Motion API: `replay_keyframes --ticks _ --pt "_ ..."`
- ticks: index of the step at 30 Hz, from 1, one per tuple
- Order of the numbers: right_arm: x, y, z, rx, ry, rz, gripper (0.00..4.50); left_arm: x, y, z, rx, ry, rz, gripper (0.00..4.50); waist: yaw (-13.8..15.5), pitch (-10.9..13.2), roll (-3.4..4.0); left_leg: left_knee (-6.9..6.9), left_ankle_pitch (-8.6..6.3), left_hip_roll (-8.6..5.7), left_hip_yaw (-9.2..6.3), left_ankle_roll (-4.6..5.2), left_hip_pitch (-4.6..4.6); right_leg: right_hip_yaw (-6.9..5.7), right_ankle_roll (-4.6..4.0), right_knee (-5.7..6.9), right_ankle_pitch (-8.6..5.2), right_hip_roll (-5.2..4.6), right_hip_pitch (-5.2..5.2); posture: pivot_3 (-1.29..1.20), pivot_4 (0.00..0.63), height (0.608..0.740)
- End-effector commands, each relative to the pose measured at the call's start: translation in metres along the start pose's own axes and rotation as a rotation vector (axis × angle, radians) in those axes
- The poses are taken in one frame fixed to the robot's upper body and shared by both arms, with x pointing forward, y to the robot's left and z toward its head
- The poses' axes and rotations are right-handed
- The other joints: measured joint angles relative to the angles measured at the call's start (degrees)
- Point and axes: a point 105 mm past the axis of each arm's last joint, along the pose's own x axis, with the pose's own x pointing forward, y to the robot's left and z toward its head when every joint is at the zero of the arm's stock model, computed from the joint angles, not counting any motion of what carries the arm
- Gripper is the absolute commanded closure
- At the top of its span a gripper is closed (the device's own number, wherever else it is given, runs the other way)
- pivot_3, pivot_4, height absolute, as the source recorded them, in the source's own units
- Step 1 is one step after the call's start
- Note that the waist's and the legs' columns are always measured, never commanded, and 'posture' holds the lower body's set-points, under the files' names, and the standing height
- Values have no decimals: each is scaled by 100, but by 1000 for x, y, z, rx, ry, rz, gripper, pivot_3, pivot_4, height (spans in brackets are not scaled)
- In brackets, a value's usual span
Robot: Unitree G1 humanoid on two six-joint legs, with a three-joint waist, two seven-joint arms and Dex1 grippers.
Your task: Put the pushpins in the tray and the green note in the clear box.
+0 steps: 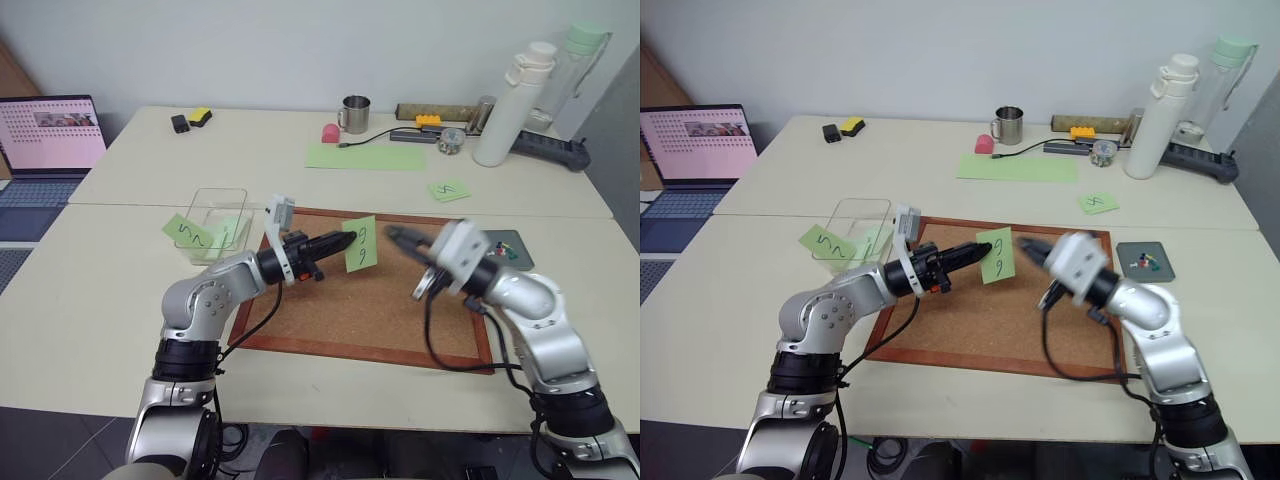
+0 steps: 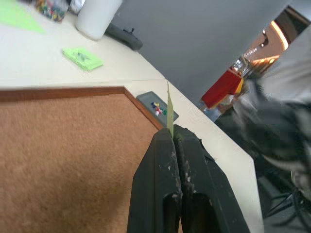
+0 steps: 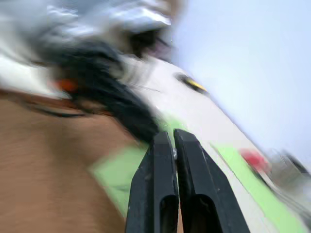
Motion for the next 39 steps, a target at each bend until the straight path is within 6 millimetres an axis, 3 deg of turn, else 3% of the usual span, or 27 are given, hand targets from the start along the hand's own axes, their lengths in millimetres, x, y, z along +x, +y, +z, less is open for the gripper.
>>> replay_keyframes --ticks 1,6,13,25,29,31,33,36,39 --pt "-30 -61 -40 225 147 -337 4500 22 -40 24 368 33 -155 4471 4 0 0 -1 0 -3 3 0 0 3 0 -1 0 -2 0 0 150 740" --pt "-57 -95 -92 424 323 -553 4500 44 -46 -6 697 169 -227 4471 -41 -2 7 -14 0 0 29 1 10 18 0 -5 0 1 -2 0 150 740" --pt "-61 -111 -110 524 354 -602 4500 52 -50 -20 765 178 -272 4471 -103 -1 8 -14 -6 6 40 12 9 30 0 2 0 9 -11 0 150 740" --pt "-65 -122 -110 549 343 -614 1914 47 -47 -22 761 183 -262 4500 -95 -1 9 -12 -7 5 40 14 6 27 1 1 0 6 -9 0 150 740" --pt "-60 -118 -95 470 306 -542 1781 44 -42 -15 742 166 -225 4500 -91 -1 9 -11 -7 5 40 14 5 27 1 1 0 6 -9 0 150 740" --pt "-43 -95 -63 416 195 -339 1781 36 -31 2 702 129 -126 4500 -90 -1 9 -11 -7 5 39 14 5 25 1 1 0 6 -9 0 150 740" --pt "-30 -67 -26 360 76 -145 1781 18 -10 21 661 93 48 4500 -140 0 10 -12 -10 9 37 19 5 23 1 1 0 10 -10 0 150 740" --pt "-24 -49 -5 322 19 -46 1781 -10 9 39 602 43 236 4500 -216 0 12 -13 -14 15 26 26 10 24 1 6 0 17 -10 0 150 740" --pt "-15 -22 24 338 -54 108 1781 -63 38 73 578 -59 558 4500 -192 1 11 -9 -14 9 17 26 7 15 1 5 0 10 -6 0 150 740"
